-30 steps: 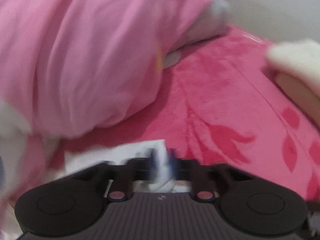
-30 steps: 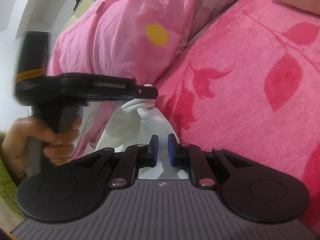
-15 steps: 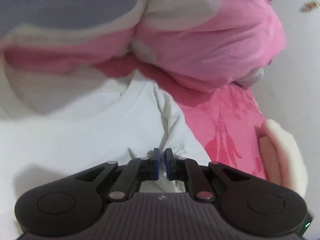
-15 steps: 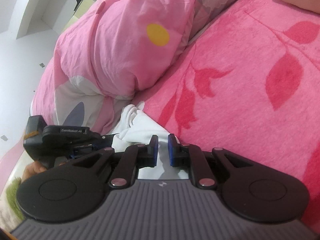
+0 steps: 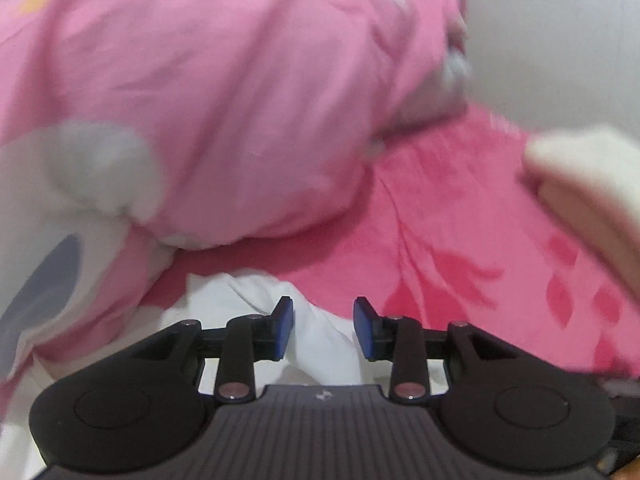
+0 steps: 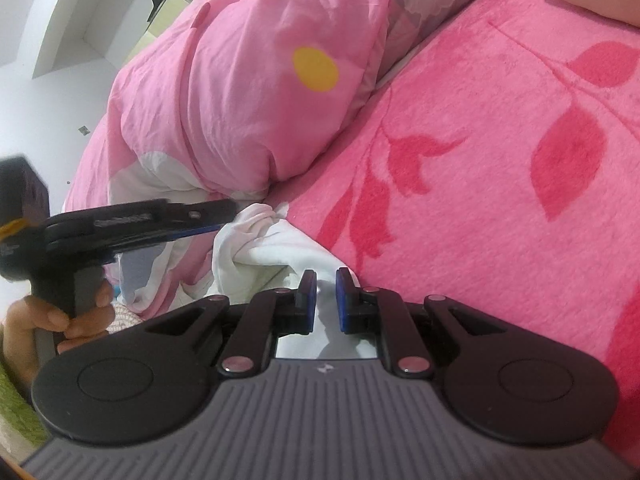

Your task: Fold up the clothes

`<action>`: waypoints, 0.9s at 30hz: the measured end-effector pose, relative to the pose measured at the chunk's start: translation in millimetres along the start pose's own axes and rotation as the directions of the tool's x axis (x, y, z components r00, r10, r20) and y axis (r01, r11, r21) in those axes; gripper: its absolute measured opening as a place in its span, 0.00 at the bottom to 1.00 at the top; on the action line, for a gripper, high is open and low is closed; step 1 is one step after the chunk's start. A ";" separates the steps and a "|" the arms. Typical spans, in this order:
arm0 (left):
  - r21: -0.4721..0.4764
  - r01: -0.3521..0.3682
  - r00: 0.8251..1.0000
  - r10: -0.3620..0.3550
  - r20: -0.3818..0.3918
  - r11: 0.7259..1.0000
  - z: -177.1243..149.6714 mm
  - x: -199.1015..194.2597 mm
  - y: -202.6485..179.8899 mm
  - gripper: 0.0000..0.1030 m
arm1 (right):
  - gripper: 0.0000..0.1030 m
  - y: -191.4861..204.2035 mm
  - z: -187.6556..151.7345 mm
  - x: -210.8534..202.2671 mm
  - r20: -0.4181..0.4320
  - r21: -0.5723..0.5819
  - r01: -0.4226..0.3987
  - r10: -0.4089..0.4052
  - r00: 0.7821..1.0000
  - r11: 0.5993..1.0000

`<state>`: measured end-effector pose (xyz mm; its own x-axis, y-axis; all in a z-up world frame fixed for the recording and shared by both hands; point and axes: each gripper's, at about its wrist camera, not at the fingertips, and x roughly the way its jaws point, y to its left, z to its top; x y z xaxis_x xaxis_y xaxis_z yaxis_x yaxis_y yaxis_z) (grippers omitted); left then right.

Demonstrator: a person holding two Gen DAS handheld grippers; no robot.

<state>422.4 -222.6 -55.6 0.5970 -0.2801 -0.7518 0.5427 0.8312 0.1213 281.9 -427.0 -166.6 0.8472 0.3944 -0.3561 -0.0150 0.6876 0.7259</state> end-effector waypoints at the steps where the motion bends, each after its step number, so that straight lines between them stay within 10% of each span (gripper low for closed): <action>1: 0.024 -0.024 0.999 0.025 -0.043 0.999 1.1 7.9 -4.9 0.33 | 0.08 0.0 -0.1 0.0 0.000 0.000 0.000 0.000 1.000 1.000; 11: -0.252 0.017 0.992 -0.049 -0.120 0.968 -13.7 15.8 54.7 0.07 | 0.08 -0.7 -0.1 -0.3 0.000 0.002 -0.003 0.003 1.000 1.000; 15: -0.463 0.213 0.975 -0.216 0.047 0.860 -19.0 10.1 97.7 0.05 | 0.08 -1.2 0.0 -0.8 -0.001 0.002 -0.005 0.005 1.000 1.000; 20: -0.517 0.439 0.897 -0.328 0.296 0.735 -17.5 12.8 116.7 0.04 | 0.08 -1.9 -0.3 -1.0 0.001 0.011 -0.015 0.015 1.000 1.000; 23: -0.469 0.473 0.875 -0.336 0.348 0.746 -13.6 28.3 105.3 0.04 | 0.08 -1.8 -0.8 -1.2 0.000 0.013 -0.015 0.015 1.000 1.000; 27: -0.445 0.421 0.897 -0.289 0.334 0.790 -6.1 56.0 94.5 0.06 | 0.08 -2.0 -0.9 -1.3 0.000 0.018 -0.018 0.018 1.000 1.000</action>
<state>503.5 -156.8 -90.2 0.5760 -0.6524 -0.4926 0.4174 0.7528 -0.5090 280.3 -428.4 -168.1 0.8467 0.4066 -0.3433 -0.0207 0.6698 0.7423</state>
